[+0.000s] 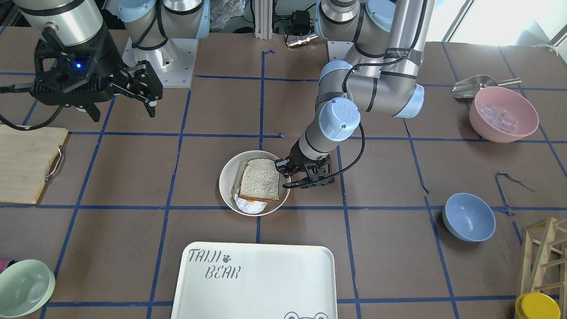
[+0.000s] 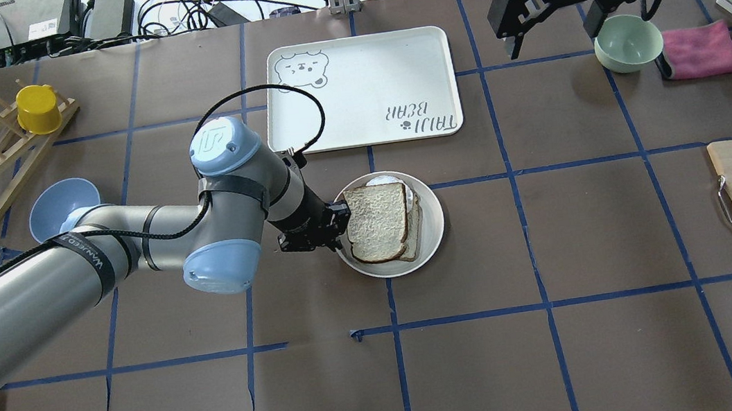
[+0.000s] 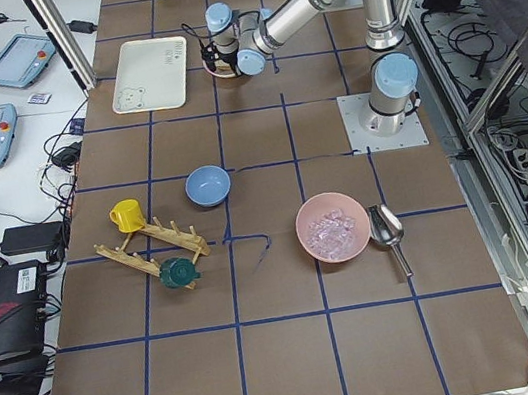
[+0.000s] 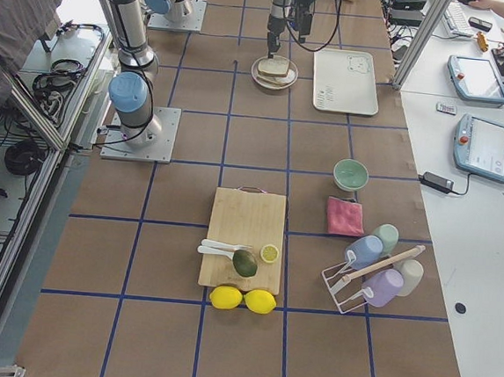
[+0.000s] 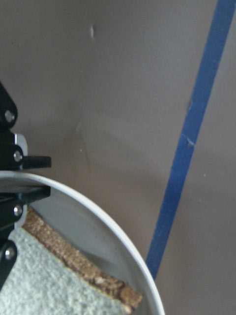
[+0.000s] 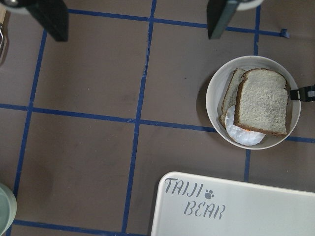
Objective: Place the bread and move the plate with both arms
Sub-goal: 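Grip the plate rim with the left gripper and slide it onto the tray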
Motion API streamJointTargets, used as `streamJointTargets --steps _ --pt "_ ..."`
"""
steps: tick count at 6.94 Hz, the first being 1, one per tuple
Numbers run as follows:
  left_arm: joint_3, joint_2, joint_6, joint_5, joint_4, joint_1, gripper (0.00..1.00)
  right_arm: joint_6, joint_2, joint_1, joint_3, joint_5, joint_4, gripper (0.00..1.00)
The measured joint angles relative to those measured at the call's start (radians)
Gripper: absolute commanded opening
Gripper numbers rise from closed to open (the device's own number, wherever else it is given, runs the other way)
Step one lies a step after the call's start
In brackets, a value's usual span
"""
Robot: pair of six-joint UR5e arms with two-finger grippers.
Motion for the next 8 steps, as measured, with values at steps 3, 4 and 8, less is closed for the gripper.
streamJointTargets --steps 3,4,8 --pt "0.005 0.038 -0.002 -0.041 0.003 0.006 0.0 0.023 -0.026 -0.003 0.003 -0.041 0.017 1.0" --pt "0.026 0.046 -0.003 -0.089 0.019 0.024 0.0 0.041 -0.027 0.002 0.008 -0.041 0.017 1.0" --pt "0.339 -0.141 0.002 -0.177 0.035 0.113 0.0 0.065 -0.026 0.017 0.016 -0.043 0.011 1.0"
